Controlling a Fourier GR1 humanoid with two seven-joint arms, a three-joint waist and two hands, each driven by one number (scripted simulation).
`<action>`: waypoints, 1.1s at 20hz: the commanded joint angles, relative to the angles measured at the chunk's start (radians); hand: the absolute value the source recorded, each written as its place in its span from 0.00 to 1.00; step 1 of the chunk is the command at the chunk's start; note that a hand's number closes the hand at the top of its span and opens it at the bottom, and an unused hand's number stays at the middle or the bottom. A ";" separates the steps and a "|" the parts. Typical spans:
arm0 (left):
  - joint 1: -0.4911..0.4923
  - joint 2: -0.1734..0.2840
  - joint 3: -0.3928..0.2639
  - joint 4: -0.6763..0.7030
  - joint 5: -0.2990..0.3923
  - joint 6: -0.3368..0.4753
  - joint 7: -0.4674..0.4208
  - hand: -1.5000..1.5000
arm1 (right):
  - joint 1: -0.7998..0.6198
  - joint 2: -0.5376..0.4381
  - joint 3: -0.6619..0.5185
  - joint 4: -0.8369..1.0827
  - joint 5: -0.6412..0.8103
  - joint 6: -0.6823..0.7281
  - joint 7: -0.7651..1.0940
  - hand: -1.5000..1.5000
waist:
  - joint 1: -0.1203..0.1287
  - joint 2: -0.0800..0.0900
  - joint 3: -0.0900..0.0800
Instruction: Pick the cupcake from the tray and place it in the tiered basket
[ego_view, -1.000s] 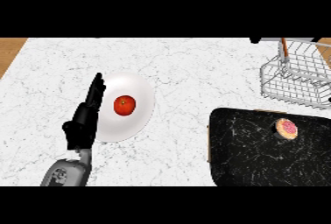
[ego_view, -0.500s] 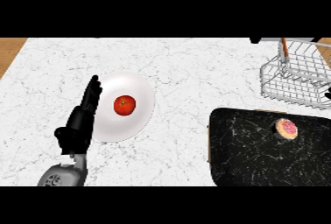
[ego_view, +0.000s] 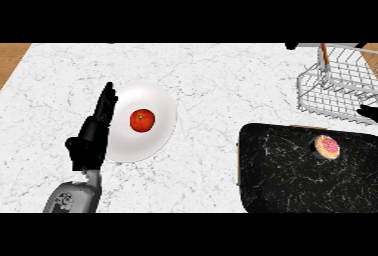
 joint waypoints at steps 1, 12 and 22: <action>0.012 -0.031 -0.008 0.004 -0.010 0.007 -0.026 0.50 | -0.008 0.012 0.014 0.069 0.041 -0.034 -0.085 0.00 | 0.000 0.000 0.000; -0.003 -0.035 0.019 -0.012 -0.034 -0.005 0.020 0.50 | -0.015 0.093 0.036 0.040 0.090 0.015 -0.068 0.00 | -0.001 0.000 0.000; 0.083 -0.033 0.004 -0.065 -0.042 -0.039 -0.013 0.50 | -0.062 0.143 0.065 0.130 0.166 -0.021 -0.052 0.00 | 0.001 -0.001 0.000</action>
